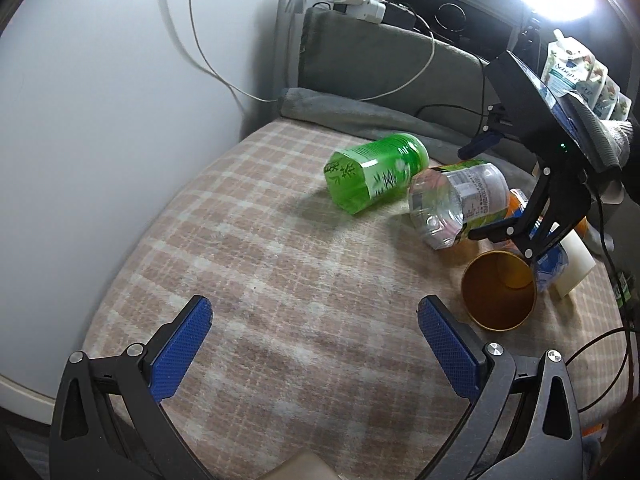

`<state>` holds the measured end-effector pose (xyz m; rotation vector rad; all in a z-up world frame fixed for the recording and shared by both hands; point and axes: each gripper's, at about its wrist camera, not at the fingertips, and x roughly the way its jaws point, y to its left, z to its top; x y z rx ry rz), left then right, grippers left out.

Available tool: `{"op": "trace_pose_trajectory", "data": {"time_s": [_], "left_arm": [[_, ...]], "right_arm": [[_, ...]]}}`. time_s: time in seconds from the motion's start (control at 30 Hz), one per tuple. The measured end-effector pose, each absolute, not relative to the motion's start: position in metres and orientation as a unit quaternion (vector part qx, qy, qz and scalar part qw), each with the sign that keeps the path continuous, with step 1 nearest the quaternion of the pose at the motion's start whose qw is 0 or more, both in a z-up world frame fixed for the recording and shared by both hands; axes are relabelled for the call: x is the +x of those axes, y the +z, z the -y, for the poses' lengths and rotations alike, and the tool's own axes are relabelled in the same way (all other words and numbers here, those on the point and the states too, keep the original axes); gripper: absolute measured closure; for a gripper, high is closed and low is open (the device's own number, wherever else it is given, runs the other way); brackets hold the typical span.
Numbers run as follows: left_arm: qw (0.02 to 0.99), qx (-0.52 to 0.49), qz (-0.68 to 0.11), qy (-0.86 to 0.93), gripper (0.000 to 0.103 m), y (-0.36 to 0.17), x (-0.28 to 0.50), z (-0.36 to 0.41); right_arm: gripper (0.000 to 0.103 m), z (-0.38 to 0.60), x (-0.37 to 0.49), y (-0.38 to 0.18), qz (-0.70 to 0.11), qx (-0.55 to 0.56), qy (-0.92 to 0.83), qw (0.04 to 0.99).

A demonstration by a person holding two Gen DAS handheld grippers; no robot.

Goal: Flip cup upright
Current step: 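Close the right gripper around the bottle's body and lift it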

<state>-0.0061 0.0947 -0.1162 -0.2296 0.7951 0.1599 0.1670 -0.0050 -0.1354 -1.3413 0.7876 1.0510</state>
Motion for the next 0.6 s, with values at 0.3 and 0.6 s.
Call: {"op": "trace_pose_trajectory", "data": {"time_s": [0.3, 0.6], "left_arm": [[0.914, -0.110, -0.383, 0.077, 0.001, -0.115, -0.004, -0.094], [0.915, -0.111, -0.380, 0.079, 0.001, -0.114, -0.005, -0.095]], "right_arm": [[0.011, 0.010, 0.176, -0.120, -0.358, -0.518, 0.468, 0.620], [0.013, 0.025, 0.180, -0.111, -0.369, -0.473, 0.477, 0.642]]}}
